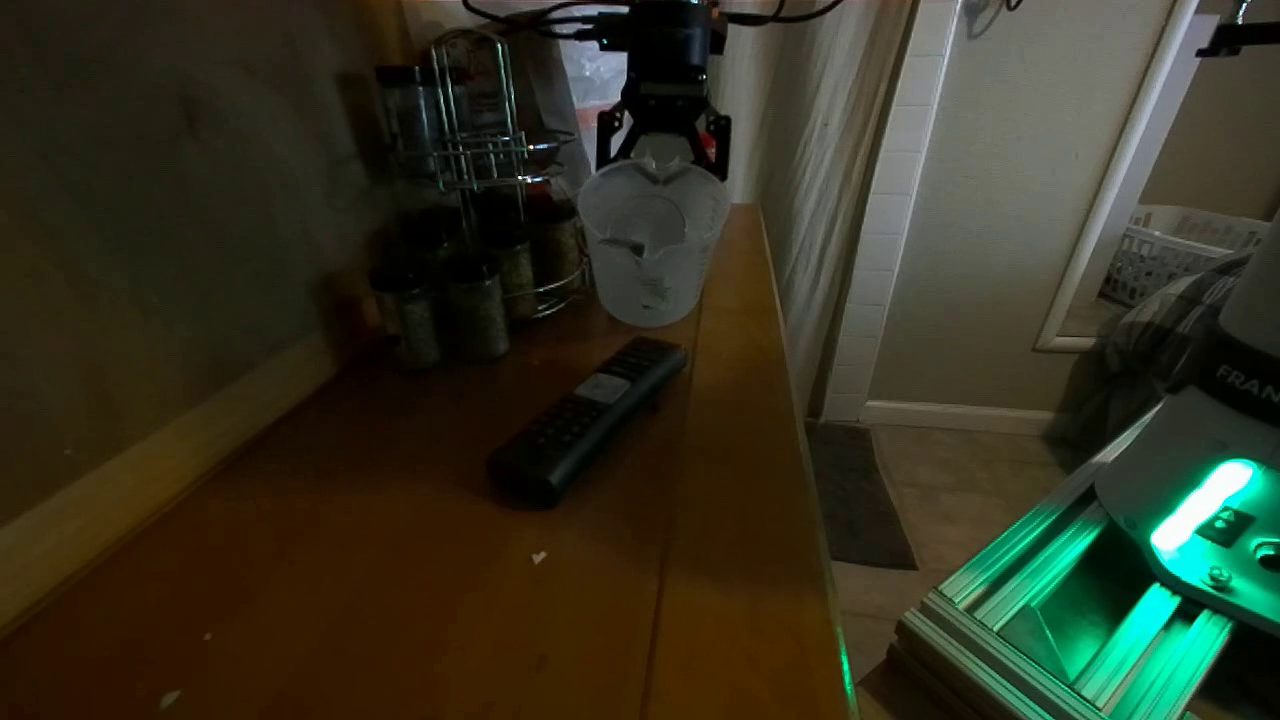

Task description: Pick up the clear jar and move it to the left

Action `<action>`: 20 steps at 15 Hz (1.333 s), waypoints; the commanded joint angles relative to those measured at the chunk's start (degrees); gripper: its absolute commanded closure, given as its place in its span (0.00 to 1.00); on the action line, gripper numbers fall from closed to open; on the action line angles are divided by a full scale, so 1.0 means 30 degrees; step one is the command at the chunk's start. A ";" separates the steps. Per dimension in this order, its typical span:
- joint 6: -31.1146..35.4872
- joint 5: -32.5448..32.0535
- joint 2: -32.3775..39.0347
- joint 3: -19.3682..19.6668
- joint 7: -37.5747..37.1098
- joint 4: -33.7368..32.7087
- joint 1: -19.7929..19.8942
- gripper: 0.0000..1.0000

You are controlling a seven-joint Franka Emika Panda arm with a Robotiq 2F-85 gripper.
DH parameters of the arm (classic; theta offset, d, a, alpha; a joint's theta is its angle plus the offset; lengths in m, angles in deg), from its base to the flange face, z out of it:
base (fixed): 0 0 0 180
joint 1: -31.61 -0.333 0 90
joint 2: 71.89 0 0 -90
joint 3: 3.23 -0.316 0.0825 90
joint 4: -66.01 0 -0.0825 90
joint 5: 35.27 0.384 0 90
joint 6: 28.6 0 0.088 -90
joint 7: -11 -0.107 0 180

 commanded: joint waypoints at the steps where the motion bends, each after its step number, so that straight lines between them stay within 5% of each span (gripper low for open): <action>1: -0.1025 0.0358 0.0618 -0.0294 -0.0829 -0.0924 0.0530 1.00; 13: -0.2559 0.1539 0.2597 -0.0365 -0.3355 -0.2428 0.1378 1.00; 14: -0.2818 0.1600 0.2715 -0.0404 -0.3511 -0.2467 0.1434 0.92; 15: -0.3000 0.1497 0.2815 -0.0433 -0.3887 -0.2502 0.1469 0.73; 20: -0.2767 0.1581 0.2601 -0.0798 -0.3886 -0.2372 0.1410 0.39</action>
